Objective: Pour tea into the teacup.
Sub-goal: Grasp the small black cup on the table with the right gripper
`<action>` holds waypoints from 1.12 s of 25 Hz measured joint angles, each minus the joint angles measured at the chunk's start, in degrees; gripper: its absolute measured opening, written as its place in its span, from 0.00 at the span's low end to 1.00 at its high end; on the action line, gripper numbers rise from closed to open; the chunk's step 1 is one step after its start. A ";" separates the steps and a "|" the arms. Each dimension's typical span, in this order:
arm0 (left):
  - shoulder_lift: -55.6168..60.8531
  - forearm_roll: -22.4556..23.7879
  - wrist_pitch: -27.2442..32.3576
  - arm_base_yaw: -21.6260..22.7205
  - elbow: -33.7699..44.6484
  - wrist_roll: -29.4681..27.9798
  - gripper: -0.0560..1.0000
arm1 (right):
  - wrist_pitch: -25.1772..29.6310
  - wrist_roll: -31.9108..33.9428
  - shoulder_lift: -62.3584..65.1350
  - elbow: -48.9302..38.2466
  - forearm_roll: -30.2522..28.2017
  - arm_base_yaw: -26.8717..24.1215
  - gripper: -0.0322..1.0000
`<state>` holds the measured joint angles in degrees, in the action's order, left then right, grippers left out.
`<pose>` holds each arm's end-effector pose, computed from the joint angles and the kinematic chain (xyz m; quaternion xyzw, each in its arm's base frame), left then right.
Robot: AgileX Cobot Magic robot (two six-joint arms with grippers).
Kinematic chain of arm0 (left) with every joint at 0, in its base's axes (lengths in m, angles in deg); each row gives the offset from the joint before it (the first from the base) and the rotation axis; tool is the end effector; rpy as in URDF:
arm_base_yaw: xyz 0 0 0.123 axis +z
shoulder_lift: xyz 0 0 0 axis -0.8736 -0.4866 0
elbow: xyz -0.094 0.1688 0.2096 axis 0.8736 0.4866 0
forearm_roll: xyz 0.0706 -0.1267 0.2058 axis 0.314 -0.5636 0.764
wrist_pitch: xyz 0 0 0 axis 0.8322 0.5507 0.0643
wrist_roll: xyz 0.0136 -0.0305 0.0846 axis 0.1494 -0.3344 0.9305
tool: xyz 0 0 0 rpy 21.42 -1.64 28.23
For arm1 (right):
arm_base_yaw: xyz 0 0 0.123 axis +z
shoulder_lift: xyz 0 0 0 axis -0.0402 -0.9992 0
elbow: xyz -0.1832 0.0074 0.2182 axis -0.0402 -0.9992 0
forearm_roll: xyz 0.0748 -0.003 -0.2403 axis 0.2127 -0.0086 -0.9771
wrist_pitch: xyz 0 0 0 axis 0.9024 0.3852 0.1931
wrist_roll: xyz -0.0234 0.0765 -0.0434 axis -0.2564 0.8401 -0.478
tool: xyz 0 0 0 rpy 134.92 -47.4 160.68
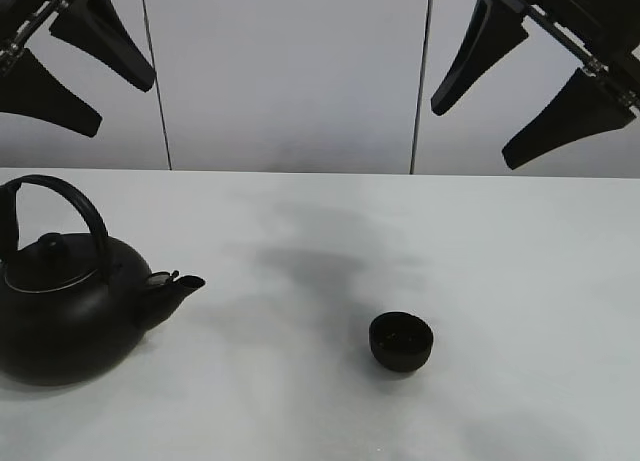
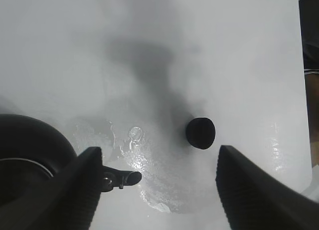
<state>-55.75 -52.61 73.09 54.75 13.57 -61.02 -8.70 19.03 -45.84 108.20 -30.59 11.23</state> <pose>0.3338 -0.0901 0.2724 0.0525 0.9253 -0.3290 0.1811 0.2964 0.0906 0.2874 0.0356 0.9512 0.2799 0.1251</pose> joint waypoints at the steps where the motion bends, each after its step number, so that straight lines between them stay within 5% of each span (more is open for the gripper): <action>1: 0.00 0.00 0.00 0.00 0.00 0.00 0.51 | -0.11 0.00 0.00 0.00 0.00 0.00 0.47; 7: 0.00 0.00 0.00 0.00 0.00 0.00 0.51 | -0.32 -4.34 0.00 0.00 -0.37 0.00 0.47; 15: 0.00 0.00 0.00 0.00 0.00 0.00 0.51 | 8.68 -11.98 0.00 6.90 -10.37 0.51 0.50; 19: 0.00 0.00 -0.05 0.00 0.00 0.00 0.51 | 9.76 -13.09 0.00 7.60 -15.73 5.66 0.53; 24: 0.00 0.00 -0.05 0.00 0.00 0.00 0.51 | 10.02 -12.72 0.00 7.60 -30.20 15.58 0.53; 28: 0.00 0.00 -0.05 0.00 0.00 0.00 0.51 | 7.23 -10.95 -0.47 7.60 -35.33 18.35 0.55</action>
<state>-55.75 -52.61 73.04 54.75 13.57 -61.02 -1.47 8.09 -46.32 115.80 -65.92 29.58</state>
